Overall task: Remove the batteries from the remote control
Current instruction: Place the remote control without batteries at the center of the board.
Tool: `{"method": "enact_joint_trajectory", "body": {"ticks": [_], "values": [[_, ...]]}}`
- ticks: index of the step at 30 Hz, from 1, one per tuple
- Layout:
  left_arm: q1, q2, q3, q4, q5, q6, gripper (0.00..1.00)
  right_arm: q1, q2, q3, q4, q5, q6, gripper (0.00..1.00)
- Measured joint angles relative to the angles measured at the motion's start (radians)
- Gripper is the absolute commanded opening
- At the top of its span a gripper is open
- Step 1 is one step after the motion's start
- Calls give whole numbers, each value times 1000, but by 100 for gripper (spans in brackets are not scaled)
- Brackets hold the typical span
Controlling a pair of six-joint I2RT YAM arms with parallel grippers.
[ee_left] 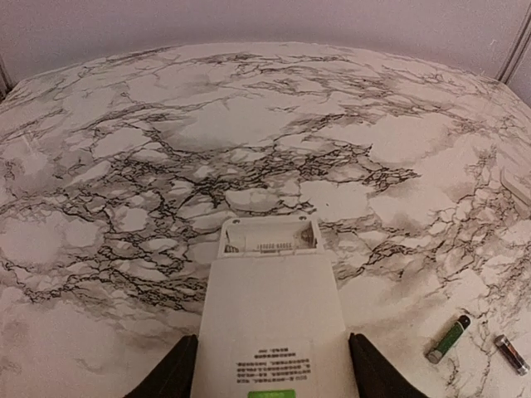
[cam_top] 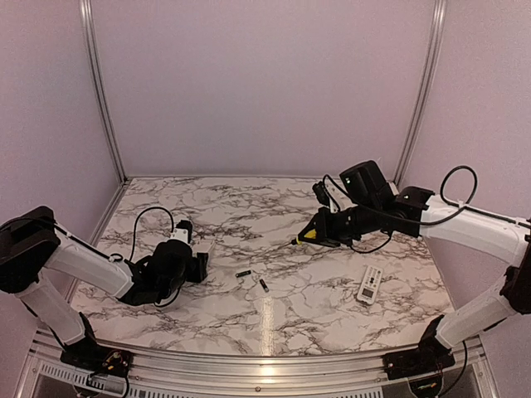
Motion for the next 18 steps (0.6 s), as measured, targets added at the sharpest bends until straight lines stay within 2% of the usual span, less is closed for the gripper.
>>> {"method": "enact_joint_trajectory", "body": {"ticks": [5, 7, 18], "values": [[-2, 31, 13, -14, -23, -52, 4, 0, 34, 39, -8, 3, -17, 0], [-3, 40, 19, -21, -24, -73, 8, 0, 50, 54, -10, 3, -28, 0], [-4, 69, 27, -48, -22, -146, 44, 0, 56, 59, -13, 4, -62, 0]]}}
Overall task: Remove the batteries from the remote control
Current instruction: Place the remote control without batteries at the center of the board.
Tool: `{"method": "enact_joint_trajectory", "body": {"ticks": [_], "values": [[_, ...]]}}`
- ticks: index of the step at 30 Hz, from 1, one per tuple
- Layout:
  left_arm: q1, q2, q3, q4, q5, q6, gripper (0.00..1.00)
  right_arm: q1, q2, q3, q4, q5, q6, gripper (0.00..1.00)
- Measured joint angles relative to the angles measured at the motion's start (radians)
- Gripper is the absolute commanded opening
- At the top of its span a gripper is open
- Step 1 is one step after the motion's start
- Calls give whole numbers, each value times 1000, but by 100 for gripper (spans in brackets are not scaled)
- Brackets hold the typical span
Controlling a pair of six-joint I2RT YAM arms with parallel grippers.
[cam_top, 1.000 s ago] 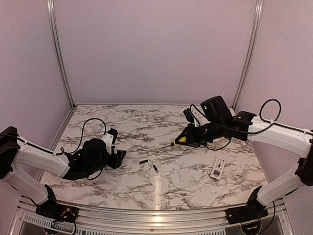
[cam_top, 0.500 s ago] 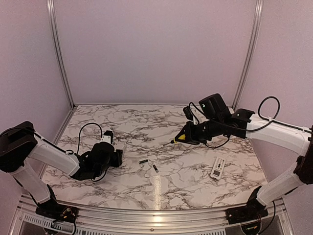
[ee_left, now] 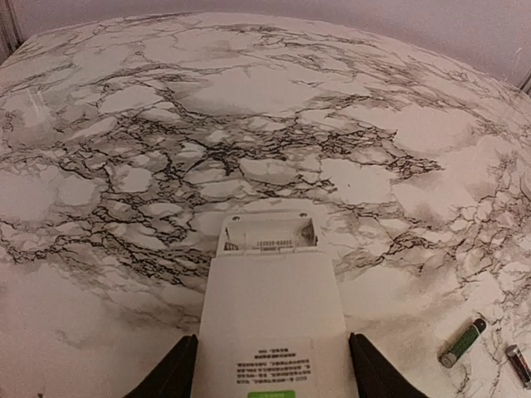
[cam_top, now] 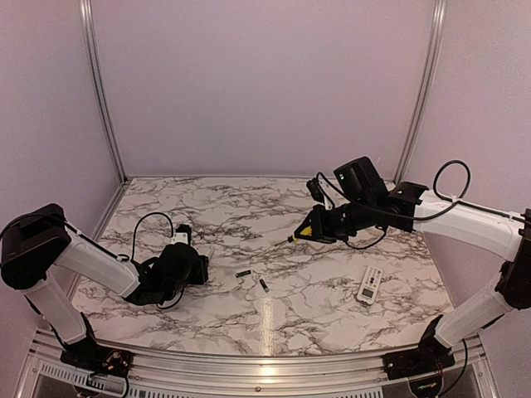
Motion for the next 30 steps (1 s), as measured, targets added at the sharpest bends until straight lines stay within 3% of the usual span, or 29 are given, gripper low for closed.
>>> {"method": "enact_joint_trajectory", "body": {"ticks": [4, 7, 12, 23, 30], "values": [[0, 0, 0, 0, 3, -10, 60, 0, 0, 0, 0, 0, -3, 0], [0, 0, 0, 0, 7, -10, 79, 0, 0, 0, 0, 0, -3, 0], [-1, -7, -8, -3, 15, -14, 98, 0, -5, -1, -1, 10, -3, 0], [-1, -99, -21, -28, 26, 11, 99, 0, -51, -36, 0, 35, 6, 0], [-1, -259, -29, -78, 34, 82, 99, 0, -48, -61, 3, 48, 20, 0]]}}
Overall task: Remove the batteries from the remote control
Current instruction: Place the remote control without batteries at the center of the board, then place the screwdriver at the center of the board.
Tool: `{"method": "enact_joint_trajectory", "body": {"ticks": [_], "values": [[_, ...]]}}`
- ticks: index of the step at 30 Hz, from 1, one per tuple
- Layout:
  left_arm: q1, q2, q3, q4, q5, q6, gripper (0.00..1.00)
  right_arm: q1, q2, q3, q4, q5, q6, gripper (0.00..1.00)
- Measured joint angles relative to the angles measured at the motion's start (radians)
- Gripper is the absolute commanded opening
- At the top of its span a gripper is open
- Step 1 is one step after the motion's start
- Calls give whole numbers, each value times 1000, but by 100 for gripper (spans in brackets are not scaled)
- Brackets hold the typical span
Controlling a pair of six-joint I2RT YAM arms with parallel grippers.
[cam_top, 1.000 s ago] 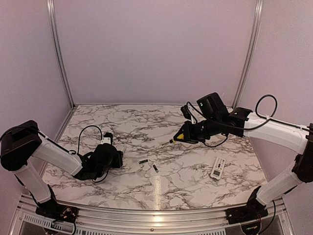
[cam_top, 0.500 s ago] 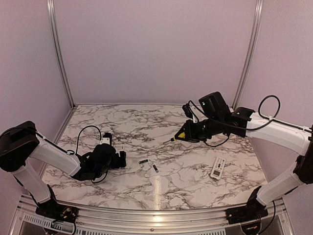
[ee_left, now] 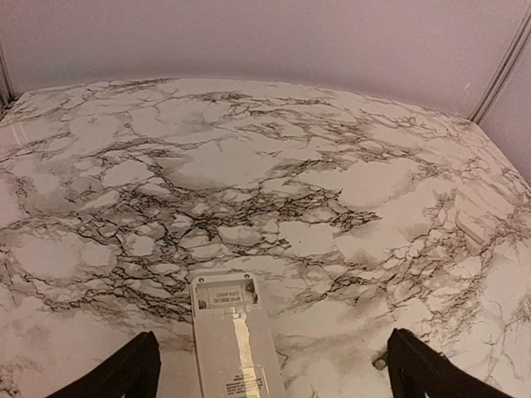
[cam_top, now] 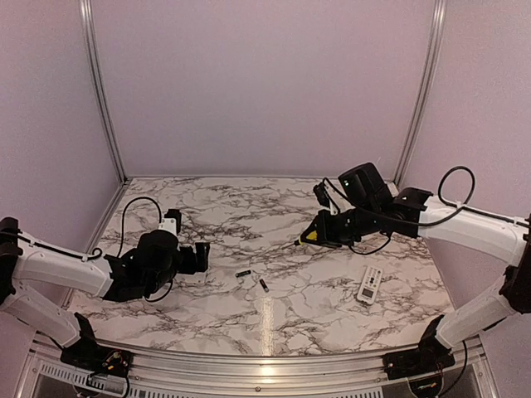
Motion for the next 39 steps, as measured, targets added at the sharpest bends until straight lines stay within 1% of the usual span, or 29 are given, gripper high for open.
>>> {"method": "enact_joint_trajectory", "body": {"ticks": [5, 8, 16, 24, 27, 34, 39], "values": [[0, -131, -5, -61, 3, 55, 99, -3, 47, 0, 23, -8, 4, 0], [0, -201, -7, -96, 5, 74, 99, -27, 95, 0, 41, -39, 6, 0], [0, -403, -45, -187, 8, 87, 99, -146, 212, 0, 130, -167, 16, 0], [0, -583, -85, -261, 42, 91, 99, -200, 366, 29, 219, -297, 36, 0], [0, -629, -99, -282, 59, 90, 99, -211, 433, 63, 251, -334, 47, 0], [0, -669, -105, -335, 73, 81, 99, -213, 582, 153, 343, -423, 97, 0], [0, -694, -105, -360, 79, 74, 99, -213, 668, 186, 383, -468, 130, 6]]}}
